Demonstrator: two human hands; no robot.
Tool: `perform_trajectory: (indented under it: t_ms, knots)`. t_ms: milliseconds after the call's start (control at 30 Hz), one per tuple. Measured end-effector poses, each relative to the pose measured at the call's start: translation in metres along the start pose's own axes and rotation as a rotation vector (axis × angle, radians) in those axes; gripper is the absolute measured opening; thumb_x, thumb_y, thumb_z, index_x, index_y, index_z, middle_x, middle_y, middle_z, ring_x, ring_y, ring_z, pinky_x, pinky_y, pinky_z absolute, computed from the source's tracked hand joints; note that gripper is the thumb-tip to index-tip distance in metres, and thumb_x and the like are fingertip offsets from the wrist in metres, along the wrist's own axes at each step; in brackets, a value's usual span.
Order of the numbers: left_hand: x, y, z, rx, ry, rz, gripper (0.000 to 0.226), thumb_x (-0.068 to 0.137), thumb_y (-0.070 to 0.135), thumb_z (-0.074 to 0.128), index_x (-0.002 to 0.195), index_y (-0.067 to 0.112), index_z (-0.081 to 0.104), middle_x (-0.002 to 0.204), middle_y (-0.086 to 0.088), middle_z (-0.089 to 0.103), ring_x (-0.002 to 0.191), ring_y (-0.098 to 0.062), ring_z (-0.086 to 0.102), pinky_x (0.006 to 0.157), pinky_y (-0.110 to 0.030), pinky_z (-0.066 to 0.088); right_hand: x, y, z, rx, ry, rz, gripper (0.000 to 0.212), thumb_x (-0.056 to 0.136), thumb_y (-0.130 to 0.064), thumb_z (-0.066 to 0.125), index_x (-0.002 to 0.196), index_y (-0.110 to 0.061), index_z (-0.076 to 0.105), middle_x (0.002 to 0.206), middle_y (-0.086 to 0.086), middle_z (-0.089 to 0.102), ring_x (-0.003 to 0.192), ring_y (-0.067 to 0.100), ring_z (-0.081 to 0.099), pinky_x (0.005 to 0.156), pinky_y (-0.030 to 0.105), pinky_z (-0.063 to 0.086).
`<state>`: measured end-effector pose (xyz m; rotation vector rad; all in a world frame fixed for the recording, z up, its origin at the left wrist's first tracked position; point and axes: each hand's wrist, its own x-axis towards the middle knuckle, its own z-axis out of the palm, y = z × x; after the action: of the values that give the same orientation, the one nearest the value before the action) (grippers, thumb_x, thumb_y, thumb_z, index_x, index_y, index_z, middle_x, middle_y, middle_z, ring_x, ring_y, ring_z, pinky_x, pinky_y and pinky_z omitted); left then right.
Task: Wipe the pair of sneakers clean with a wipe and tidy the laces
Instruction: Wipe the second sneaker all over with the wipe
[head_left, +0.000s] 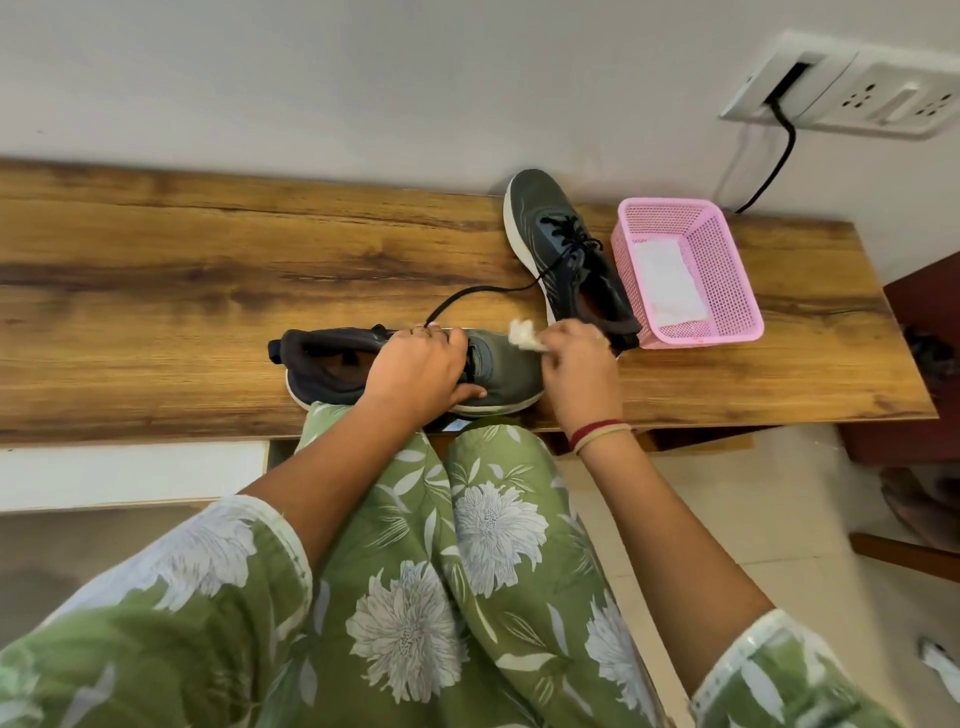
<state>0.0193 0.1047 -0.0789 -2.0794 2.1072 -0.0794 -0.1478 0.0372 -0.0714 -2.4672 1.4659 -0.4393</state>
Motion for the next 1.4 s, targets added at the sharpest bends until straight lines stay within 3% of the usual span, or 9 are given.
perform_trajectory:
  t_ms: [300, 500, 633, 800, 900, 1000, 1100, 1267, 1400]
  knots:
    - [0.000, 0.003, 0.000, 0.012, -0.036, -0.009, 0.069, 0.086, 0.069, 0.038, 0.115, 0.006, 0.044, 0.120, -0.019, 0.058, 0.104, -0.030, 0.059, 0.075, -0.035, 0.047, -0.042, -0.002, 0.010, -0.110, -0.125, -0.191, 0.028, 0.077, 0.006, 0.057, 0.098, -0.008, 0.071, 0.094, 0.009, 0.066, 0.087, 0.030, 0.055, 0.072, 0.036, 0.048]
    - [0.001, 0.002, 0.000, -0.004, -0.033, -0.019, 0.070, 0.087, 0.068, 0.038, 0.117, 0.006, 0.043, 0.125, -0.019, 0.056, 0.108, -0.030, 0.058, 0.077, -0.035, 0.048, -0.007, -0.005, -0.012, 0.211, 0.098, 0.146, 0.033, 0.081, 0.007, 0.053, 0.104, -0.007, 0.070, 0.106, 0.007, 0.067, 0.101, 0.023, 0.058, 0.096, 0.027, 0.039]
    - [0.002, 0.004, 0.000, 0.008, -0.045, -0.018, 0.070, 0.088, 0.068, 0.036, 0.118, 0.004, 0.044, 0.125, -0.020, 0.056, 0.109, -0.031, 0.058, 0.079, -0.036, 0.048, -0.014, -0.002, 0.011, -0.005, -0.152, -0.097, 0.034, 0.080, 0.008, 0.053, 0.107, -0.006, 0.068, 0.110, 0.012, 0.066, 0.107, 0.032, 0.057, 0.094, 0.038, 0.045]
    - [0.003, 0.006, 0.000, 0.028, -0.063, -0.001, 0.073, 0.090, 0.066, 0.034, 0.123, 0.001, 0.042, 0.133, -0.025, 0.050, 0.116, -0.035, 0.053, 0.083, -0.038, 0.047, -0.047, 0.011, 0.009, -0.037, -0.179, -0.263, 0.030, 0.069, 0.007, 0.059, 0.094, -0.006, 0.071, 0.095, 0.009, 0.069, 0.088, 0.032, 0.062, 0.077, 0.037, 0.053]
    - [0.003, 0.006, -0.001, 0.003, -0.056, -0.006, 0.073, 0.089, 0.067, 0.034, 0.121, 0.003, 0.043, 0.130, -0.023, 0.052, 0.114, -0.033, 0.054, 0.082, -0.037, 0.047, -0.051, 0.011, -0.003, 0.320, -0.317, -0.023, 0.034, 0.080, 0.009, 0.052, 0.097, -0.011, 0.072, 0.094, 0.005, 0.070, 0.089, 0.019, 0.062, 0.084, 0.031, 0.047]
    - [0.003, 0.005, 0.001, -0.008, -0.042, 0.000, 0.072, 0.088, 0.067, 0.034, 0.121, 0.004, 0.044, 0.129, -0.022, 0.053, 0.114, -0.032, 0.054, 0.082, -0.036, 0.047, -0.032, 0.002, -0.021, 0.795, -0.002, 0.472, 0.030, 0.086, 0.005, 0.054, 0.100, -0.017, 0.069, 0.091, -0.004, 0.066, 0.081, 0.003, 0.060, 0.074, 0.018, 0.047]
    - [0.004, 0.005, 0.001, -0.021, -0.050, -0.005, 0.071, 0.088, 0.067, 0.034, 0.121, 0.004, 0.043, 0.130, -0.022, 0.052, 0.115, -0.032, 0.054, 0.082, -0.037, 0.047, 0.001, -0.007, -0.031, 0.571, 0.209, 0.393, 0.027, 0.088, -0.001, 0.054, 0.110, -0.010, 0.067, 0.095, -0.004, 0.063, 0.086, 0.008, 0.057, 0.077, 0.012, 0.043]
    - [0.005, 0.006, 0.002, -0.018, -0.049, -0.011, 0.070, 0.090, 0.066, 0.034, 0.121, 0.004, 0.044, 0.132, -0.023, 0.051, 0.117, -0.033, 0.053, 0.083, -0.037, 0.047, -0.004, -0.009, 0.009, -0.011, -0.197, -0.087, 0.033, 0.081, 0.005, 0.049, 0.105, -0.006, 0.068, 0.106, 0.015, 0.067, 0.099, 0.035, 0.059, 0.087, 0.039, 0.048]
    - [0.005, 0.008, 0.002, -0.010, -0.078, -0.015, 0.070, 0.091, 0.064, 0.034, 0.123, 0.003, 0.042, 0.135, -0.024, 0.048, 0.120, -0.035, 0.051, 0.084, -0.039, 0.047, -0.029, -0.001, 0.015, -0.109, -0.209, -0.200, 0.041, 0.075, -0.007, 0.032, 0.093, -0.004, 0.069, 0.100, 0.013, 0.068, 0.093, 0.032, 0.063, 0.077, 0.038, 0.053]
